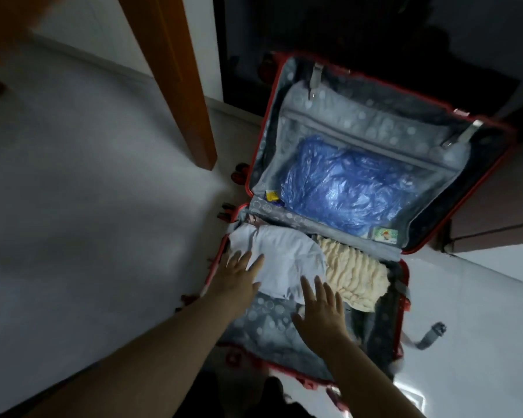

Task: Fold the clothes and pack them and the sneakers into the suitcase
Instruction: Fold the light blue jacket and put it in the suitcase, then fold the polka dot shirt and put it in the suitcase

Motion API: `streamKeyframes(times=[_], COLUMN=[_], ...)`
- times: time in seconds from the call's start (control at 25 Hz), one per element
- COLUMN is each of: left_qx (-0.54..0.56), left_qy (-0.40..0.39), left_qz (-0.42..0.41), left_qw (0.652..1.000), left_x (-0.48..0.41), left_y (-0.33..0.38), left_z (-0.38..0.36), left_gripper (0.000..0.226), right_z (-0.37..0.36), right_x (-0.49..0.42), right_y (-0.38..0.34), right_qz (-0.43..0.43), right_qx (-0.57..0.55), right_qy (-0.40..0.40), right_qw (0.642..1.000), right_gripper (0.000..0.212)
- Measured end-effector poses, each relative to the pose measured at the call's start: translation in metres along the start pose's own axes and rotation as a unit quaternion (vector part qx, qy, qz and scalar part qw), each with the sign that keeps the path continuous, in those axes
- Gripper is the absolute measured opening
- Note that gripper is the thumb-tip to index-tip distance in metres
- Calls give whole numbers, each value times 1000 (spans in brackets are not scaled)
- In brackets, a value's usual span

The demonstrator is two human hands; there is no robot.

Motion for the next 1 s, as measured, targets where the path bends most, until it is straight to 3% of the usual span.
streamKeyframes(times=[0.16,0.4,0.56,0.68,0.84,1.0], left_qx=[66,81,156,174,139,153], left_qy=[48,121,262,353,278,270], left_qz=[54,59,-24,-101,-92,-34], left_qw=[995,988,952,914,946,950], left_x=[136,322,420,490,541,564], left_y=[35,70,50,6,-76,-143], left_z=[100,239,339,392,395,403], left_gripper=[53,55,58,53,57,58], right_z=[118,272,327,330,317,325], right_x=[141,298,352,385,424,446], right_y=[-6,-71,-160,-247,-350,-416], right_qz=[-21,44,103,136,155,205], right_qx=[-45,-48,-13,-7,-53,-64], right_qy=[52,125,194,193,179,202], right_qw=[997,990,976,972,970,956], right_gripper=[65,65,66,66,82,67])
Point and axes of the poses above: each hand's wrist, its own x-axis away from the middle knuckle, its own z-axis out of the back of the hand, y = z × x, the point moved 10 cm from there along -x, towards the middle knuckle, and after that the axes turned 11 degrees about x, right-handed, at the moved point
